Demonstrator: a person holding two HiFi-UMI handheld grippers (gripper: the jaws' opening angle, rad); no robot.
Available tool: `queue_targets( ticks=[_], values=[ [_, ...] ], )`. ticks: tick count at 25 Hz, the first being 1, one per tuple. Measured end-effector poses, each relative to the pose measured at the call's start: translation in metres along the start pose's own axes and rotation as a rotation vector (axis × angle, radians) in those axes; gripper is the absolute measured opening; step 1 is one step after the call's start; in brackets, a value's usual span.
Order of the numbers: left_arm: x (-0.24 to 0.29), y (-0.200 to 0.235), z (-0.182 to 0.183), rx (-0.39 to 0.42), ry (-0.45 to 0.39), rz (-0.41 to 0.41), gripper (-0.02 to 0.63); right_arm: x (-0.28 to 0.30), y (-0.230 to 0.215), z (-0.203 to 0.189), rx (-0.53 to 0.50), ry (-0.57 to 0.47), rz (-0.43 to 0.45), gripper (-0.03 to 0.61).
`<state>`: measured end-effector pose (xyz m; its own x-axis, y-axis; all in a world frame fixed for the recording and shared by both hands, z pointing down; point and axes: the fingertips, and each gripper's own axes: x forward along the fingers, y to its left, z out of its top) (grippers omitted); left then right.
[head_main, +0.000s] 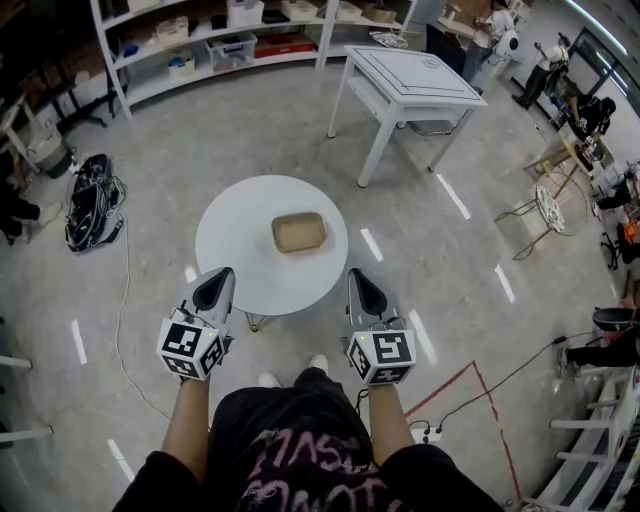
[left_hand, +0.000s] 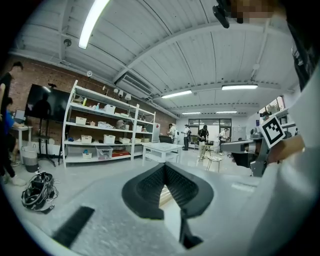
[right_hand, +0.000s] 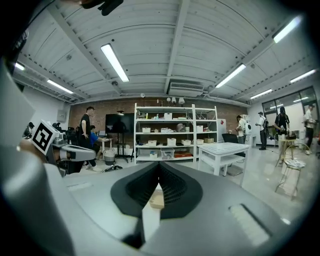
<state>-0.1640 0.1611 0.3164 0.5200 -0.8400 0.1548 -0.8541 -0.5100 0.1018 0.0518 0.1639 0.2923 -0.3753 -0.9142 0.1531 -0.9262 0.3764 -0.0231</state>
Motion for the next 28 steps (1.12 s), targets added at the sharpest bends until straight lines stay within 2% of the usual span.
queue_targets(
  ticks=[15, 28],
  values=[
    [0.0, 0.012, -0.012, -0.028, 0.024, -0.007, -0.002, 0.002, 0.001, -0.002, 0.005, -0.001, -0.027, 0.009],
    [0.058, 0.028, -0.021, -0.03, 0.076, 0.005, -0.002, 0.058, -0.034, -0.015, 0.039, 0.03, 0.0, 0.009]
  ],
)
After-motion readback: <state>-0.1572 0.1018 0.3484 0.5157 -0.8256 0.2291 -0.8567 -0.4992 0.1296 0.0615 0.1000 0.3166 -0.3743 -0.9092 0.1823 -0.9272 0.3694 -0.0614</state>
